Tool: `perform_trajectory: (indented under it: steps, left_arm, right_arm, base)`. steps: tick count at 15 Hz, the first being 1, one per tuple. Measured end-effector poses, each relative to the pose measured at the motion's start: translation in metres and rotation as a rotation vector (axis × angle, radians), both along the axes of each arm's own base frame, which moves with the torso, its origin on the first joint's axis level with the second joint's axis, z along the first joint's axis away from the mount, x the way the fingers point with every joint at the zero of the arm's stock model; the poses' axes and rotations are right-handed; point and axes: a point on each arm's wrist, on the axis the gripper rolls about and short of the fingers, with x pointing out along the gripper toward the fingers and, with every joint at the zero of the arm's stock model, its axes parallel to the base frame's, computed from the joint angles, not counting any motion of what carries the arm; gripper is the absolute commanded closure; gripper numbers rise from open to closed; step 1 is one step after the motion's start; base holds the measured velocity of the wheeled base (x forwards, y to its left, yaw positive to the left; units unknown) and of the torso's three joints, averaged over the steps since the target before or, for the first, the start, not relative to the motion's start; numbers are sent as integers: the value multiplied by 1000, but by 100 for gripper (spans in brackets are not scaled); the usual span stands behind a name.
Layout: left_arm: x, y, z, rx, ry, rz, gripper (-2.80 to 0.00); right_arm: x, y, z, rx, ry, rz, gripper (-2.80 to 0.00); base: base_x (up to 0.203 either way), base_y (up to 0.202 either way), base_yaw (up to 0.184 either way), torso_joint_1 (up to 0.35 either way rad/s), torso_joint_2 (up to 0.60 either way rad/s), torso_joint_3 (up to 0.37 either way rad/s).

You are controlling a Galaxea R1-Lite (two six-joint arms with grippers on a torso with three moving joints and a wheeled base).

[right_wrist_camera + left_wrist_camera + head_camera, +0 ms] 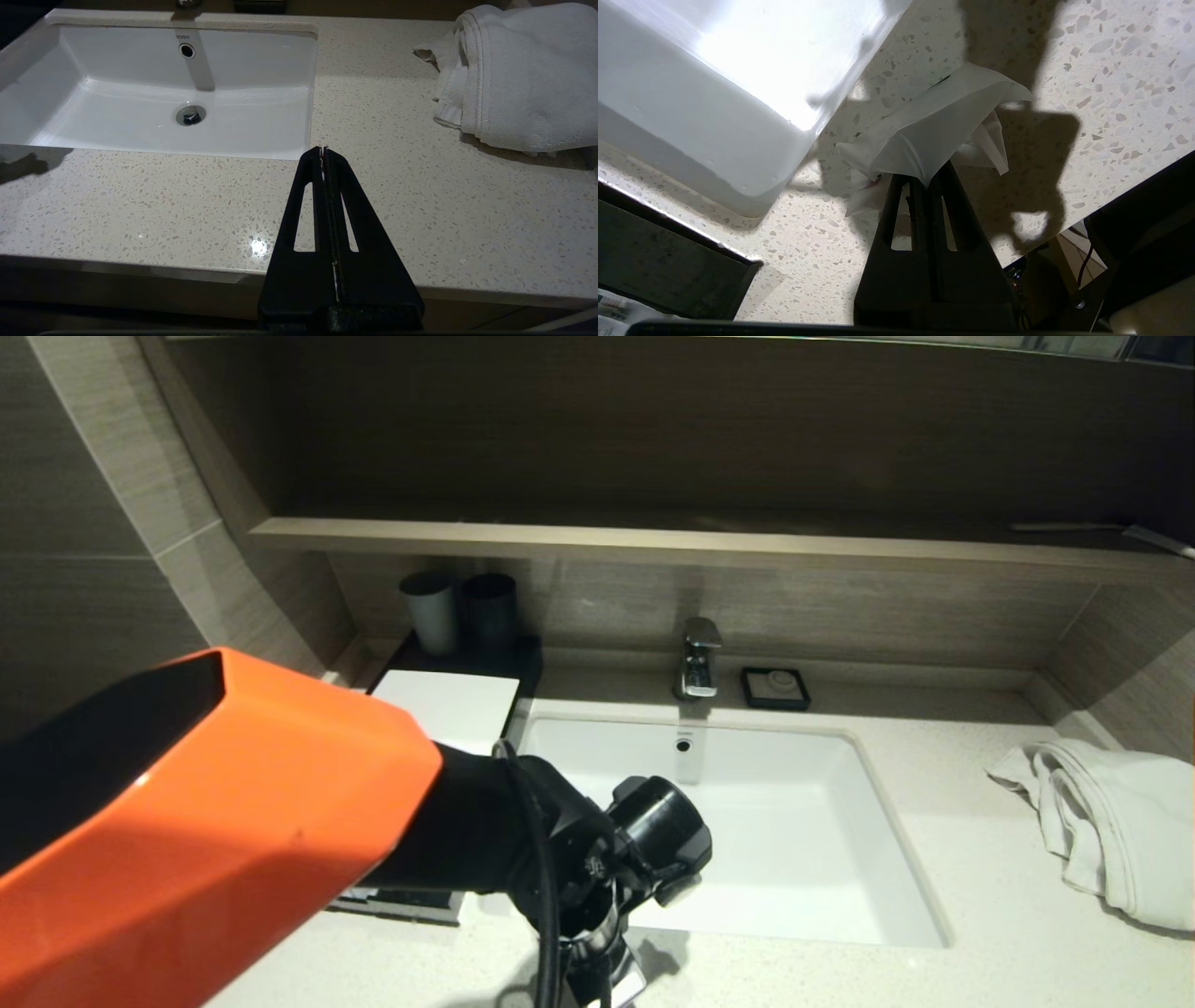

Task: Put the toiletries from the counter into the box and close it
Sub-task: Pick up the bathroom toiletry

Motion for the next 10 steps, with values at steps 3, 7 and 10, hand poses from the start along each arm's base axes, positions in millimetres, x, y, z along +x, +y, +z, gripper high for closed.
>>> perform_trajectory:
  steps: [3, 7, 10]
  left_arm:
    - [3, 7, 10, -21, -13, 27, 0]
    - [12, 21, 25, -59, -37, 102, 0]
    - [19, 35, 38, -90, -61, 151, 0]
  right_arm:
    - [0, 0, 0, 0, 0, 0, 0]
    - [0, 0, 0, 0, 0, 0, 0]
    - [0, 0, 0, 0, 0, 0, 0]
  base:
    - [0, 0, 0, 0, 0, 0]
    - [0, 0, 0, 0, 0, 0]
    - [0, 0, 0, 0, 0, 0]
